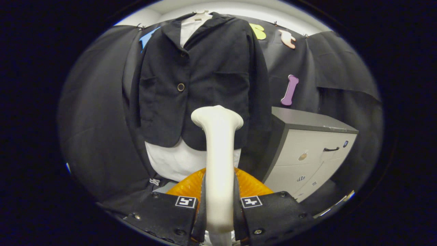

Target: Iron the clothes twice with a garment steamer, once on the left side and once on the right side.

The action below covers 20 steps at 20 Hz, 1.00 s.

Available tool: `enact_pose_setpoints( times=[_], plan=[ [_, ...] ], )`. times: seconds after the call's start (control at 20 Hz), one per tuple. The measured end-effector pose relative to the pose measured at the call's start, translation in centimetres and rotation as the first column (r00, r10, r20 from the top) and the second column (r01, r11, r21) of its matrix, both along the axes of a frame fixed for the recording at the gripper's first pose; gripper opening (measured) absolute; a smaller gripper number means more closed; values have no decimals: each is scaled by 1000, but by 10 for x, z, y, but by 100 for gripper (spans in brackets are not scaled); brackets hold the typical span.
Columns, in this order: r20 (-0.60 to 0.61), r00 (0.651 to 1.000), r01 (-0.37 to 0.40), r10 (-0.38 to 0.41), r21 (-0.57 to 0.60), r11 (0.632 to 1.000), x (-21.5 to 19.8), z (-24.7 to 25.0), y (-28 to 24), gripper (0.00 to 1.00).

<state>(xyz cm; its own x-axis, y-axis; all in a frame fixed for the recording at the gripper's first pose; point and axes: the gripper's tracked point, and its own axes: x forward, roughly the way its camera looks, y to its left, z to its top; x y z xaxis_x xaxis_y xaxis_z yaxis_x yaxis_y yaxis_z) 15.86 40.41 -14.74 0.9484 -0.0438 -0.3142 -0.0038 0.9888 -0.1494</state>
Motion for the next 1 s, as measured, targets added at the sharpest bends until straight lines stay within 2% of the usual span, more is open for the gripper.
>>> enact_pose_setpoints(
  times=[0.25, 0.5, 0.65, 0.8, 1.0],
  plan=[
    [-48, 999, -10, 8, -33, 999, -7, -29, 6, 34],
    [-66, 998, 7, -10, -46, 999, -9, -36, 0, 34],
    [5, 1000, 12, -11, -45, 999, -11, -11, 8, 34],
    [116, 993, -8, 11, -27, 1000, -25, 34, 24, 34],
    [289, 956, -55, 56, -11, 998, -25, 111, 54, 34]
  ],
)
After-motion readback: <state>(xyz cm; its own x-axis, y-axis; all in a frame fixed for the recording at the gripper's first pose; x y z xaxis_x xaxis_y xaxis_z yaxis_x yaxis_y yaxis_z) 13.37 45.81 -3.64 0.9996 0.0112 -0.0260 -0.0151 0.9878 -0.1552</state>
